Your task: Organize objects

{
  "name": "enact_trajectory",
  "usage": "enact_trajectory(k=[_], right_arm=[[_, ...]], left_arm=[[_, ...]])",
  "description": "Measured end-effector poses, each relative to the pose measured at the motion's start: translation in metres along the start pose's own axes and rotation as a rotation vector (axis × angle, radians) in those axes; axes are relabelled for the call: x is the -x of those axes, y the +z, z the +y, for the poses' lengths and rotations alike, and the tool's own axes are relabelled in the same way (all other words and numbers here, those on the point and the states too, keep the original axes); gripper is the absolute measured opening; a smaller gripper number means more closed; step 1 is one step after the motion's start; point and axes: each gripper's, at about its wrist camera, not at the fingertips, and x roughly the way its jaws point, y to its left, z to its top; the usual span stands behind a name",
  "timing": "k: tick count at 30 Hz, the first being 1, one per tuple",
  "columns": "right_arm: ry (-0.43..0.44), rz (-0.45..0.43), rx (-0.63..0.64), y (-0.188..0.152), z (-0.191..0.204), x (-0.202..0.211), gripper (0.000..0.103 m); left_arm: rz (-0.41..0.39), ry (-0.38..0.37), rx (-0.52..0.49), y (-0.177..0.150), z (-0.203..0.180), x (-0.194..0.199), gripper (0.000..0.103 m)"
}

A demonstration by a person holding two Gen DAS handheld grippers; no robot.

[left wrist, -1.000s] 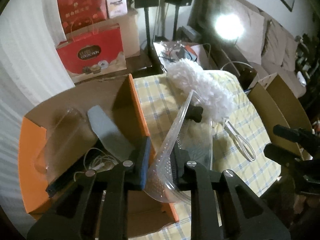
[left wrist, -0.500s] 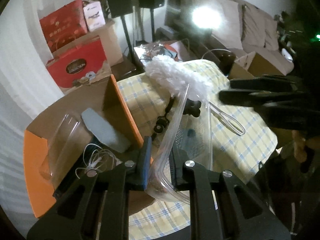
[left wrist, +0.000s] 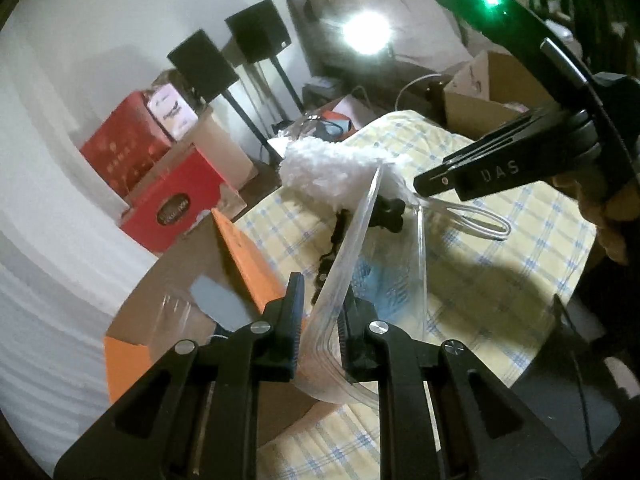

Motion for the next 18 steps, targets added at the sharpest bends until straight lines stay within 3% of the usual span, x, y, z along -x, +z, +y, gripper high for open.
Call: enact_trajectory(k=[8, 12, 18], right_arm=[[0.07, 0.022, -0.041, -0.017, -0.008, 0.007, 0.045], [0.009, 0.042, -0.018, -0.022, -0.01, 0.002, 0.046], [-0.003, 0.098, -0.016, -0.038, -0.015, -0.013, 0.047]], left_arm=[[-0.004, -0.05, -0.012, 0.001, -0.025, -0.004, 0.014], [0.014, -0.089, 0.039, -0.009, -0.029, -0.013, 0.014], [0.031, -0.135, 0.101, -0.022, -0.041, -0.025, 0.013]])
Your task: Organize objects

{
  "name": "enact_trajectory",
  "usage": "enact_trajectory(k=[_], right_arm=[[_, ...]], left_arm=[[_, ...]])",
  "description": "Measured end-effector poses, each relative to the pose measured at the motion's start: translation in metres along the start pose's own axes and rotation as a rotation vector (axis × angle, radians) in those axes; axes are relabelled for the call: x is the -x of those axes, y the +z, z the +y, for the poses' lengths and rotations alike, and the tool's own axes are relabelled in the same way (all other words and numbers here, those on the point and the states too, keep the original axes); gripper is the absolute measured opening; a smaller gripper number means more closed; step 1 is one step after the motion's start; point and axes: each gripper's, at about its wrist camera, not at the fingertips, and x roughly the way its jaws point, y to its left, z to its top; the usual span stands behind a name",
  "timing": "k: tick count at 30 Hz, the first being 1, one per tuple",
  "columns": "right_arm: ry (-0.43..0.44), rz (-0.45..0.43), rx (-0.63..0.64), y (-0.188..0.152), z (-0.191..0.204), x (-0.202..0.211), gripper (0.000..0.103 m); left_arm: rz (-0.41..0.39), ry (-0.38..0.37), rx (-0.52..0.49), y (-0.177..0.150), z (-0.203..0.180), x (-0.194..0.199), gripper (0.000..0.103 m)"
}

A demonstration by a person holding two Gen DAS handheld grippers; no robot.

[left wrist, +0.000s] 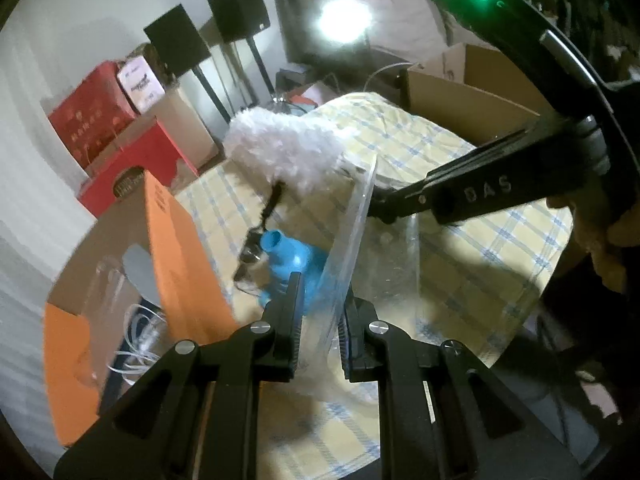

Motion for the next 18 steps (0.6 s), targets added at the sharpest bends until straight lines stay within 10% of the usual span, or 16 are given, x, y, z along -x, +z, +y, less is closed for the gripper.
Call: enact_trajectory(k=[9, 13, 18], right_arm=[[-0.028, 0.038, 0.056, -0.017, 0.012, -0.014, 0.047], [-0.038, 0.057, 0.072, -0.025, 0.012, -0.021, 0.045], [-0.041, 0.061, 0.076, -0.035, 0.008, -0.024, 0.044]], left_arm=[[-0.001, -0.089, 0.104, -0.01, 0.002, 0.0, 0.016], [-0.004, -0.203, 0.204, -0.014, 0.015, 0.004, 0.053], [-0.022, -0.351, 0.358, -0.021, 0.044, 0.011, 0.067]])
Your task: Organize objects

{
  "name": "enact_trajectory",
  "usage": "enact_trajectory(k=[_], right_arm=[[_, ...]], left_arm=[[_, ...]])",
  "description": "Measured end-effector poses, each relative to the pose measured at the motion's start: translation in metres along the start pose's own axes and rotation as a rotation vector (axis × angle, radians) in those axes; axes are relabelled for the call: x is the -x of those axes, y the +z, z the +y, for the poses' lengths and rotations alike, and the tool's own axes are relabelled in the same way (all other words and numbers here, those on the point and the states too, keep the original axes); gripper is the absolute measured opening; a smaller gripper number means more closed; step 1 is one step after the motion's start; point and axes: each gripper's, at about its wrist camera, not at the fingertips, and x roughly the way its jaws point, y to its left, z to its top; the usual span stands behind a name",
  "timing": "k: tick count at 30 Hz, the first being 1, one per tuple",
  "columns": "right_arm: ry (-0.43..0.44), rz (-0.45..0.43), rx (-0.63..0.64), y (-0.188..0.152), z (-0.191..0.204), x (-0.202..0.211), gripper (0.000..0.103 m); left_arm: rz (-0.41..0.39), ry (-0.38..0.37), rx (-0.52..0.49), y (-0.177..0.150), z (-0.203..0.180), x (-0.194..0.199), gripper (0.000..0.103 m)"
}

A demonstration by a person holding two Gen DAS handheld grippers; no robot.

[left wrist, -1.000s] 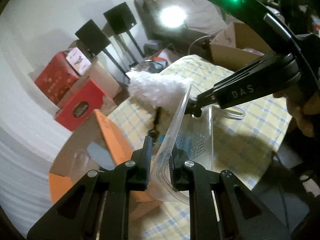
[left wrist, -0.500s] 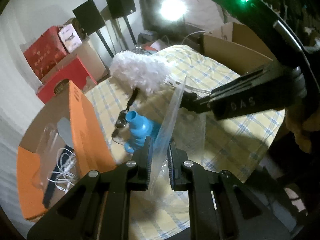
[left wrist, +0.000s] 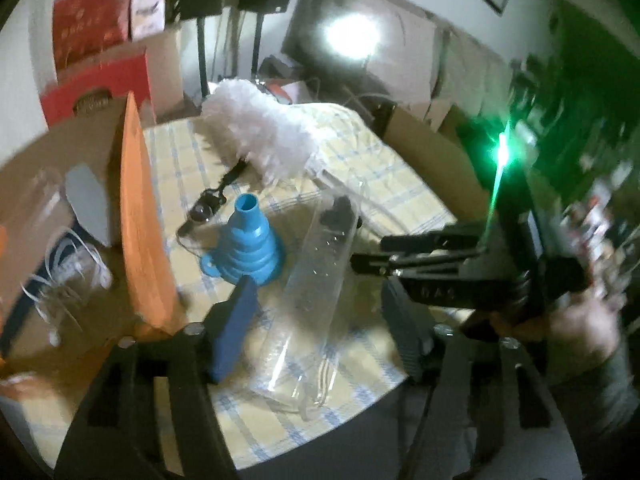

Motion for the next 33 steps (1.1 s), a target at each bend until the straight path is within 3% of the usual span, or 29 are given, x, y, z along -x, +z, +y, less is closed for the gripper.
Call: enact_trajectory(k=[5, 12, 14, 16, 22, 25, 31, 33], right_arm=[[-0.045, -0.01, 0.033, -0.007, 0.001, 0.002, 0.041], [-0.044, -0.021, 0.032, -0.015, -0.004, 0.009, 0.041], [-0.026, -0.024, 0.02, -0.015, -0.006, 0.011, 0.041], [0.018, -0.034, -0.022, -0.015, -0.011, 0.016, 0.041], [0.229, -0.077, -0.181, -0.005, -0.028, 0.037, 0.046], [0.303, -0.066, -0.215, 0.006, -0.023, 0.035, 0.054], [0.412, -0.018, -0.258, 0.016, -0.007, 0.015, 0.054], [0.439, -0.011, -0.256, 0.016, -0.002, 0.008, 0.049]], left_arm=[[0.028, -0.048, 0.105, -0.001, 0.021, -0.006, 0.069], [0.134, 0.0, 0.072, -0.016, 0.018, -0.041, 0.069], [0.161, 0.024, 0.075, -0.021, 0.018, -0.05, 0.065], [0.177, 0.061, 0.068, -0.025, 0.018, -0.055, 0.054], [0.162, 0.076, 0.031, -0.03, 0.01, -0.052, 0.055], [0.162, 0.077, 0.033, -0.029, 0.008, -0.05, 0.055], [0.16, 0.08, 0.028, -0.027, 0.005, -0.051, 0.055], [0.159, 0.075, 0.035, -0.027, 0.005, -0.05, 0.055]])
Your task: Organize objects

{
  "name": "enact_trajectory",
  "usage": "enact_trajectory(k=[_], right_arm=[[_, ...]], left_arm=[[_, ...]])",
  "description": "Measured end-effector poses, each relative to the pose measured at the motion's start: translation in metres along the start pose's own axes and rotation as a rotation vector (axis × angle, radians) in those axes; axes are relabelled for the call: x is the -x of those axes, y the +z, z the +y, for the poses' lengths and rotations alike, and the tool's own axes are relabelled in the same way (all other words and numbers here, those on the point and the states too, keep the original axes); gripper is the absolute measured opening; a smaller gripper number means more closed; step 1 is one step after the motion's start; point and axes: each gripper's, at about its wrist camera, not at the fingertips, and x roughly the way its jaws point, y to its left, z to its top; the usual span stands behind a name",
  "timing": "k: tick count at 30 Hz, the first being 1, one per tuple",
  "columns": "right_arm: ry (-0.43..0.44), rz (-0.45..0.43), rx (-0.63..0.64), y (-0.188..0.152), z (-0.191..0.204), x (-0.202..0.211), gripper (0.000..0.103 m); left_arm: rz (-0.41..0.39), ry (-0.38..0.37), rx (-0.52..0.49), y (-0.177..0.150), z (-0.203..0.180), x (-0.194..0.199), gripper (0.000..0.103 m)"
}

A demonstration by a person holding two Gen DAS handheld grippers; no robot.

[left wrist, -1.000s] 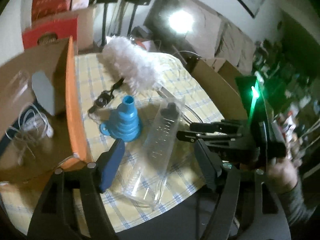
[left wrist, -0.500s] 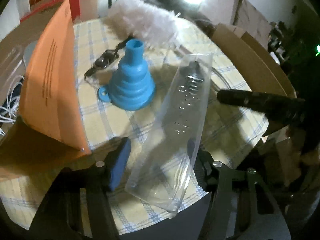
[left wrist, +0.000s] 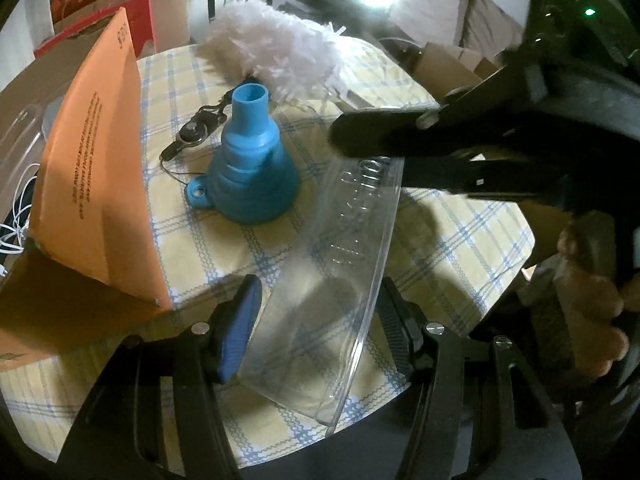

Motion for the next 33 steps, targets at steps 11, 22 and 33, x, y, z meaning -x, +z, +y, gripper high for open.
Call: enact_trajectory(k=[11, 22, 33], right_arm=[[0.169, 0.056, 0.202, -0.011, 0.0, 0.002, 0.015], [0.319, 0.019, 0.297, -0.017, 0.011, 0.026, 0.015], [0.34, 0.008, 0.397, -0.02, 0.028, 0.028, 0.015]], left_arm=[[0.006, -0.118, 0.122, 0.001, 0.027, 0.001, 0.072], [0.032, -0.557, 0.295, 0.002, 0.057, 0.0, 0.076], [0.05, -0.653, 0.318, 0.008, 0.053, -0.005, 0.056]])
